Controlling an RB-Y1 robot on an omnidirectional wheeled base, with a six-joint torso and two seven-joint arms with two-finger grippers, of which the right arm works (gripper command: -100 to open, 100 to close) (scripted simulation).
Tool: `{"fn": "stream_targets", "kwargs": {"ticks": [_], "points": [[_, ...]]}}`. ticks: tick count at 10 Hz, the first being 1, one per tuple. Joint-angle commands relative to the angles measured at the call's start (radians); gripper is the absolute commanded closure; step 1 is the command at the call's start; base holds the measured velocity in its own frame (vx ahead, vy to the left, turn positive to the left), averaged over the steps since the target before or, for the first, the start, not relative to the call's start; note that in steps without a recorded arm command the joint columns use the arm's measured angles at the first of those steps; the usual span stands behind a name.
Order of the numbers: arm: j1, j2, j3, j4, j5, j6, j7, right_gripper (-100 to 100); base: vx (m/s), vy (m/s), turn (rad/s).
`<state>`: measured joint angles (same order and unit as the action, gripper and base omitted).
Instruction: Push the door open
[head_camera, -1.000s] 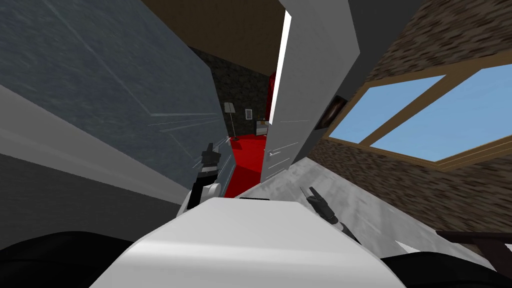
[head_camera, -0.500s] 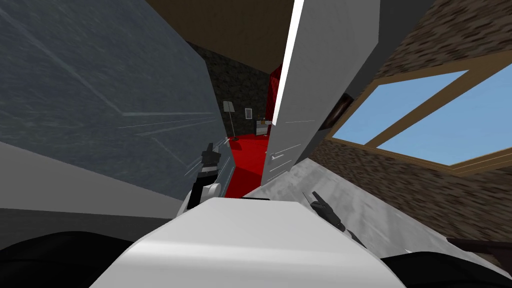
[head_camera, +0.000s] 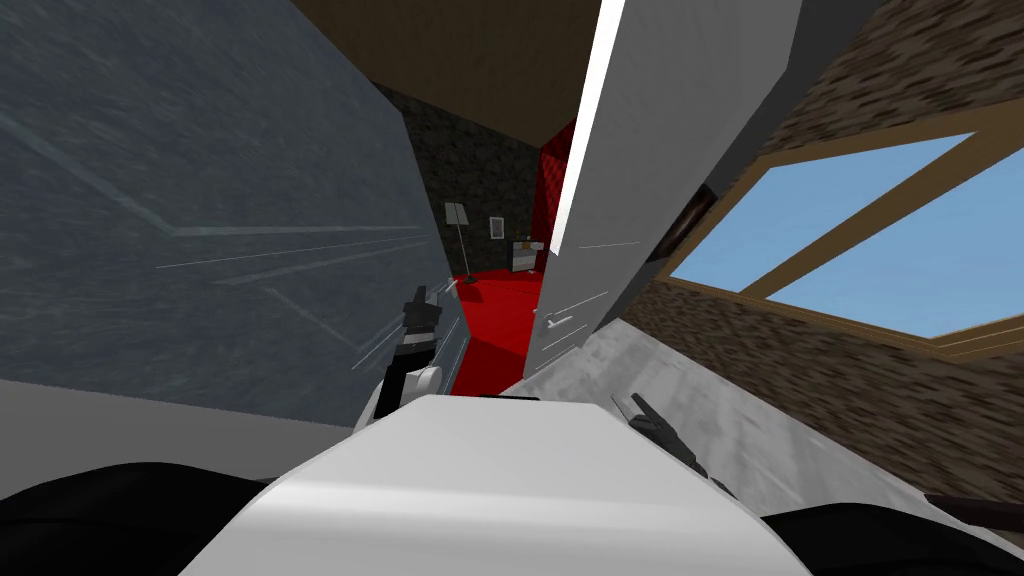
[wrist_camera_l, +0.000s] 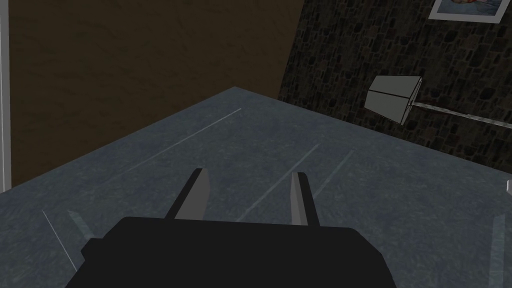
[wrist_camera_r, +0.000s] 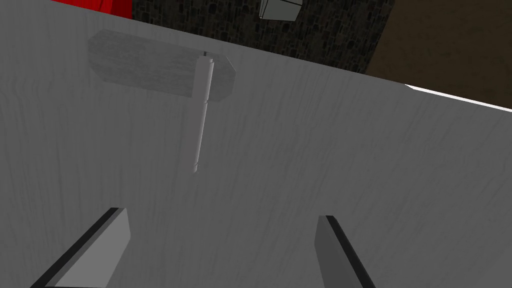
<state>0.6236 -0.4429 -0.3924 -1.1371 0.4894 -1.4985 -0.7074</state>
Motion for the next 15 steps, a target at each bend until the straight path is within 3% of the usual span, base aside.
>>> {"fn": "stream_targets", "kwargs": {"ticks": [1,11,14,15], "points": [[0.005,-0.01,-0.01,0.03,0.011,-0.03,-0.016,-100,0.135,0.02,-0.011],[0.021,-0.074,-0.066,0.215,0.091,-0.193,-0.112,-100,0.173,0.037,-0.005],[0.025,-0.087,-0.078,0.254,0.108,-0.233,-0.132,-100,0.182,0.017,-0.004],[0.025,-0.083,-0.075,0.242,0.105,-0.221,-0.128,-100,0.092,-0.001,0.0]]}}
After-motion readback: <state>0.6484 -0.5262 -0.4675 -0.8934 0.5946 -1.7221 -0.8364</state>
